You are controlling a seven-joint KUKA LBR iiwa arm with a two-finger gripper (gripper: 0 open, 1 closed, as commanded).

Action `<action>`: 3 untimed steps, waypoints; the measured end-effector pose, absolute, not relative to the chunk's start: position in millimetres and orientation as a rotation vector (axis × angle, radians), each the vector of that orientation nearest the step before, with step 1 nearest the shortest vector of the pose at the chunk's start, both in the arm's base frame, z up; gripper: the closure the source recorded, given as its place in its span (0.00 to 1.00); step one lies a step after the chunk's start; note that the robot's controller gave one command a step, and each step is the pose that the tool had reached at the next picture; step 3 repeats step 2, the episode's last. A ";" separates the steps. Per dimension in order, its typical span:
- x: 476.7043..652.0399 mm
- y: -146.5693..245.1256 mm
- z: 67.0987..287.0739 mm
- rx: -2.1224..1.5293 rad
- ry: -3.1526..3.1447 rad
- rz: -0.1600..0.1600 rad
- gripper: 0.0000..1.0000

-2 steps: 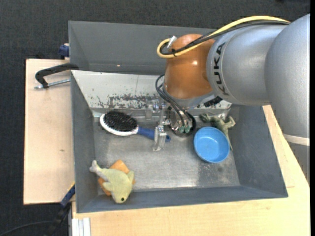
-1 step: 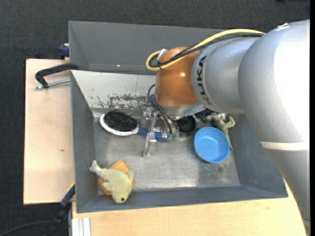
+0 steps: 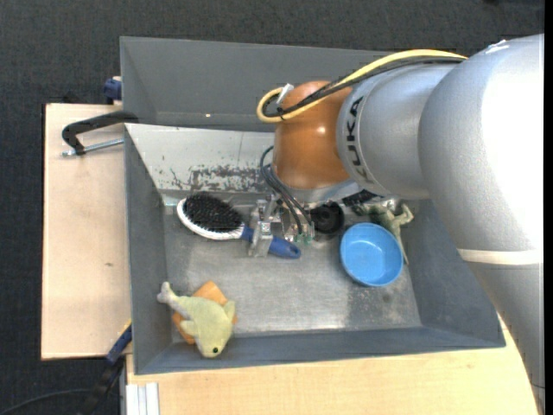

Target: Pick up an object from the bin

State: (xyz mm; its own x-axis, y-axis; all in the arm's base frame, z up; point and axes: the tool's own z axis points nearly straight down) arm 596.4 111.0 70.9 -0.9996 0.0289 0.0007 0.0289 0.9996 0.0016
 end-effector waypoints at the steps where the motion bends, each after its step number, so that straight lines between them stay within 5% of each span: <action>1: 571.7 107.9 189.9 -0.001 -3.154 -0.004 1.00; 2: 565.1 91.2 259.4 0.483 -3.116 0.000 1.00; 3: 565.1 91.2 259.4 0.483 -3.116 0.000 1.00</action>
Offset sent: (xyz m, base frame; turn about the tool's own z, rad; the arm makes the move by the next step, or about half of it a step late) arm -0.0269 -0.0037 0.1135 -0.0285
